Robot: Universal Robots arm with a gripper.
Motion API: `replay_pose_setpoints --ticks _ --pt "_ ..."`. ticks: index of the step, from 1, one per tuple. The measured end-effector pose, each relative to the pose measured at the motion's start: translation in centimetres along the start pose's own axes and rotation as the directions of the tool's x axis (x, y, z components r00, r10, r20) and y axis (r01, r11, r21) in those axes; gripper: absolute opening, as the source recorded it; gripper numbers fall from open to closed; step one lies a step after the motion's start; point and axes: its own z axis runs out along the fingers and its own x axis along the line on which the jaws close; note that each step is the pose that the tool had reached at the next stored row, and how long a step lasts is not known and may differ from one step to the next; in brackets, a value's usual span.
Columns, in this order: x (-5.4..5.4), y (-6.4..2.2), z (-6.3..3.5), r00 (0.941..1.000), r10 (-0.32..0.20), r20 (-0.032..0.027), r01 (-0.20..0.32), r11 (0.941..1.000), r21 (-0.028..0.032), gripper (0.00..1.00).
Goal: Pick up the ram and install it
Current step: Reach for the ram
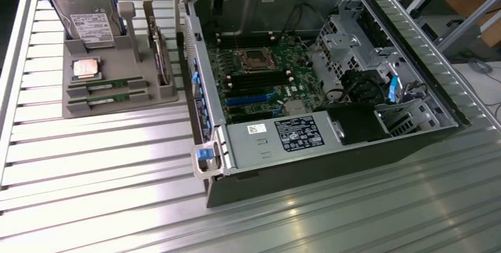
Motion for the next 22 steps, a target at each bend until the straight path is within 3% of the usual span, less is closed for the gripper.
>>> replay_pose_setpoints --ticks 22 --pt "0.89 -0.16 -0.03 1.0000 0.000 0.0000 0.000 1.0000 0.0001 0.11"
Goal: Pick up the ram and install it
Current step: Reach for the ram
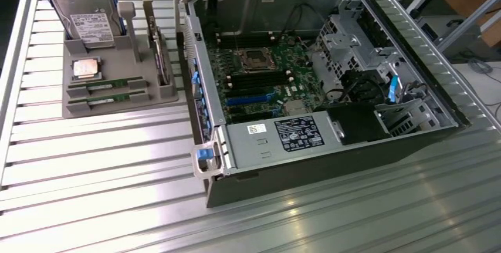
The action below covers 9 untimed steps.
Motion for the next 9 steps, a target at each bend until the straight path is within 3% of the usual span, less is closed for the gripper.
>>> replay_pose_setpoints --ticks 9 --pt "0.34 -0.04 -0.01 1.0000 0.000 0.0001 0.000 1.0000 -0.0001 0.11"
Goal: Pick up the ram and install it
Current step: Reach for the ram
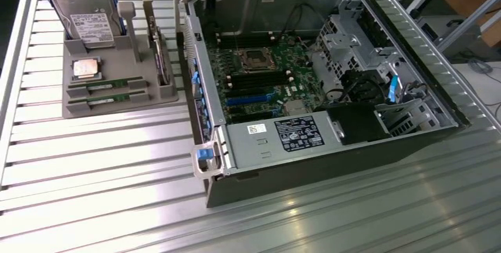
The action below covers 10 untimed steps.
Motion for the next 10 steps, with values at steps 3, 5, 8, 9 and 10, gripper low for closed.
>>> replay_pose_setpoints --ticks 3,5,8,9,10 --pt "0.23 -0.02 -0.01 1.0000 0.000 0.0000 0.000 1.0000 0.0000 0.11" --pt "0.42 -0.04 -0.01 1.0000 0.000 0.0000 0.000 1.0000 0.0000 0.11" --pt "0.58 -0.05 -0.02 1.0000 0.000 0.0000 0.000 1.0000 0.0000 0.11" --pt "0.65 -0.06 -0.02 1.0000 0.000 -0.0001 0.000 1.0000 0.0000 0.11" --pt "0.70 -0.06 -0.02 1.0000 0.000 0.0000 0.000 1.0000 0.0000 0.11"
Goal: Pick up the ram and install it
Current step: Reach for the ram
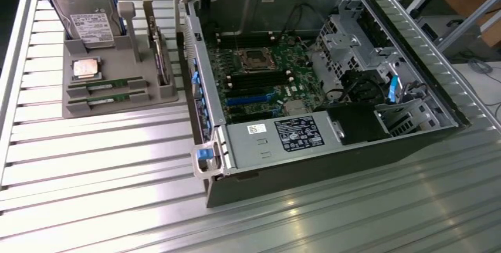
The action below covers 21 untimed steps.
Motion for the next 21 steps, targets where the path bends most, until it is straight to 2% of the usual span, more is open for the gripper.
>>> replay_pose_setpoints --ticks 21 --pt "0.72 -0.06 -0.02 1.0000 0.000 0.0000 0.000 1.0000 0.0000 0.11"
